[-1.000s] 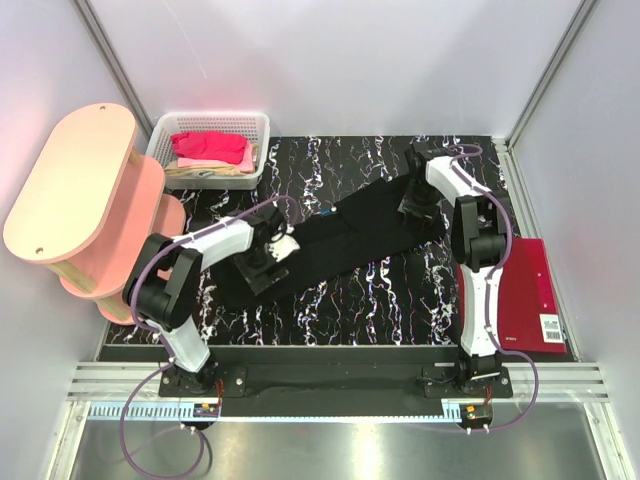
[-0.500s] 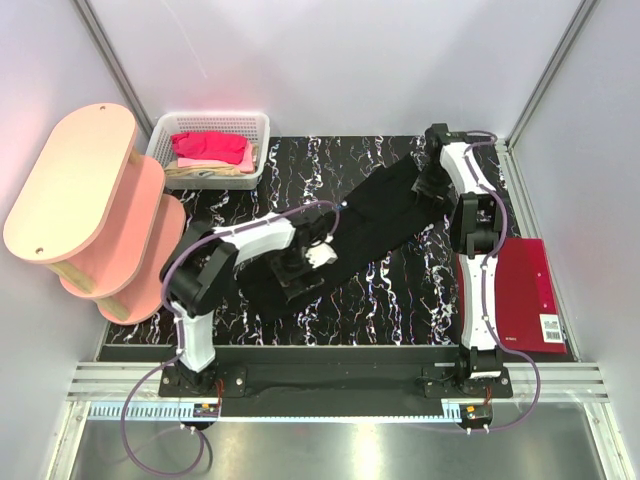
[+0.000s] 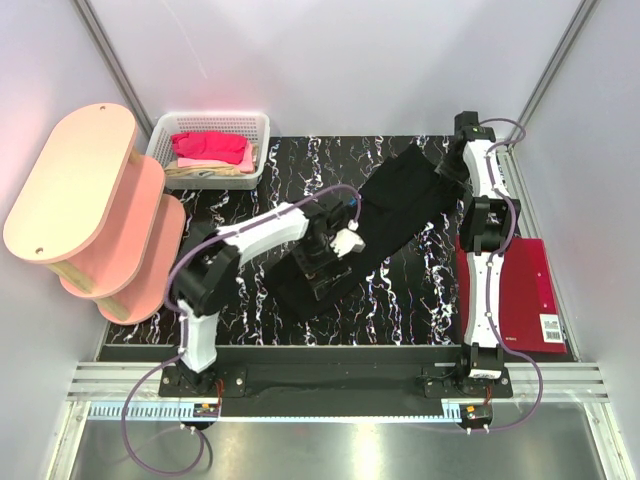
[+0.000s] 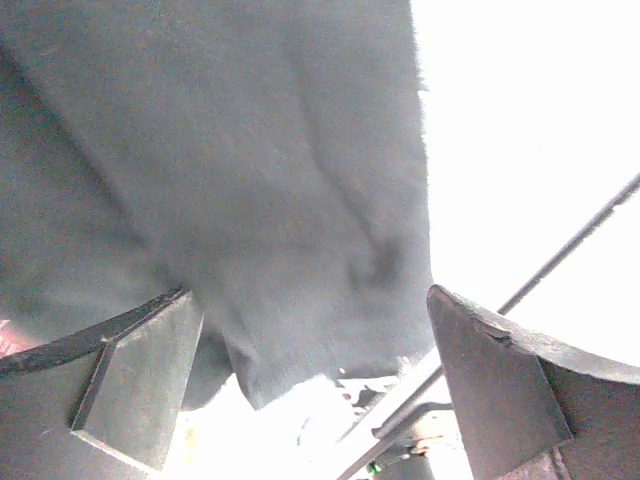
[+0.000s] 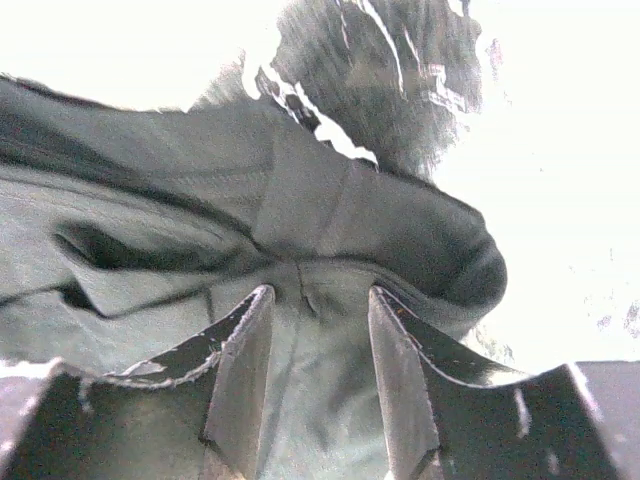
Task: Fold and stack the t-shirts
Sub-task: Fold the tshirt
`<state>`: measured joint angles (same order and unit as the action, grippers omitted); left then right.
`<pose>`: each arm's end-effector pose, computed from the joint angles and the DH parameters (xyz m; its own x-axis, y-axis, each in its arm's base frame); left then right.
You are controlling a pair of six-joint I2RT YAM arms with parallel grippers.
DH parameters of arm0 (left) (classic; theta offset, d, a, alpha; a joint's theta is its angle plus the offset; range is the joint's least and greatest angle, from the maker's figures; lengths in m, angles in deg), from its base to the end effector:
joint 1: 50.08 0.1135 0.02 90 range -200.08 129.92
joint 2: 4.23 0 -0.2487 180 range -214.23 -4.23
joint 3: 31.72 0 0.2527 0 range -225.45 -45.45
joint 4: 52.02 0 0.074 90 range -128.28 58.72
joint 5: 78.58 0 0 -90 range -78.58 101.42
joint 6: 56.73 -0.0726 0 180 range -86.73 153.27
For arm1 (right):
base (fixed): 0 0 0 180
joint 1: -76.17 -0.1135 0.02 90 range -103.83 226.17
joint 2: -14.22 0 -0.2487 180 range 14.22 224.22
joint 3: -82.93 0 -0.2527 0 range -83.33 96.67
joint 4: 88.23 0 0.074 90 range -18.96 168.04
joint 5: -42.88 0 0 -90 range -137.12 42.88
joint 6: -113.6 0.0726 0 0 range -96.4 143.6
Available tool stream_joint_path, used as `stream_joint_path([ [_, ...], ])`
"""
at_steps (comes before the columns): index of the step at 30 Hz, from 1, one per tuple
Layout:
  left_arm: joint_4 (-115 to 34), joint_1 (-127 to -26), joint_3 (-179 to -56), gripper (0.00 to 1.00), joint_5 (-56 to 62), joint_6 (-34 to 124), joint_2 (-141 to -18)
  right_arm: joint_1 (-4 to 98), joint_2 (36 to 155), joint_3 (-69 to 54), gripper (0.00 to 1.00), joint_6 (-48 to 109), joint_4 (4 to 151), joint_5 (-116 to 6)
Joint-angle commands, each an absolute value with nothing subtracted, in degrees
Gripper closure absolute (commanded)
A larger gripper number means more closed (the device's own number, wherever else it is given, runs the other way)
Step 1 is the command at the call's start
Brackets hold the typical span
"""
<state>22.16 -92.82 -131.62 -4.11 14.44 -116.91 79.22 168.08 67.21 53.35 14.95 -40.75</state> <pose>0.2585 -0.2654 0.1433 -0.4797 0.8667 -0.1365 0.8655 0.4419 -0.2359 0.5491 -0.0373 0.1348 -0.7462 0.5336 -0.3980 0.5385 0.8354 0.1104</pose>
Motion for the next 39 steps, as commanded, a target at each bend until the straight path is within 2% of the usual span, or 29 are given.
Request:
stream_joint_path([
  [1,24.3,-93.1,-136.2,0.01,-9.8,14.4,-103.6,78.5,163.3,70.7,0.48,51.4,21.8,-43.2],
  [5,26.2,-92.1,-134.5,0.01,-8.1,15.1,-93.7,78.1,161.3,72.3,0.47,51.2,22.4,-46.9],
  [8,24.2,-86.6,-129.0,0.01,-7.0,15.9,-85.4,74.4,156.2,68.6,0.48,49.8,22.1,-46.5],
  [10,22.7,-78.0,-127.4,0.01,-7.1,16.5,-79.8,70.8,150.5,65.5,0.47,46.5,21.8,-42.9],
  [13,20.5,-66.6,-124.6,0.01,-5.2,16.3,-73.9,62.2,141.1,54.9,0.43,43.6,22.2,-35.4],
  [14,19.2,-64.7,-122.6,0.01,-3.6,16.5,-72.6,60.1,138.9,48.7,0.38,43.2,22.5,-32.6],
  [16,17.6,-60.6,-120.2,0.01,-0.6,16.5,-69.1,53.8,131.8,39.9,0.32,44.3,24.8,-31.6],
  [17,17.0,-59.1,-117.6,0.01,-0.8,16.2,-68.0,51.2,127.3,30.6,0.33,44.9,29.2,-30.5],
  [20,14.9,-53.5,-113.3,0.01,-0.3,16.3,-66.1,45.3,122.7,16.7,0.37,49.0,35.5,-32.5],
  [26,13.7,-51.6,-107.6,0.01,0.8,16.7,-66.4,42.8,125.8,9.4,0.45,55.6,36.6,-40.5],
  [31,12.2,-51.5,-105.0,0.01,2.5,16.1,-65.2,35.1,130.3,12.3,0.46,55.4,35.2,-40.5],
  [39,12.1,-51.3,-103.9,0.01,2.8,16.9,-64.4,28.3,137.3,16.4,0.48,55.9,32.5,-42.0],
])
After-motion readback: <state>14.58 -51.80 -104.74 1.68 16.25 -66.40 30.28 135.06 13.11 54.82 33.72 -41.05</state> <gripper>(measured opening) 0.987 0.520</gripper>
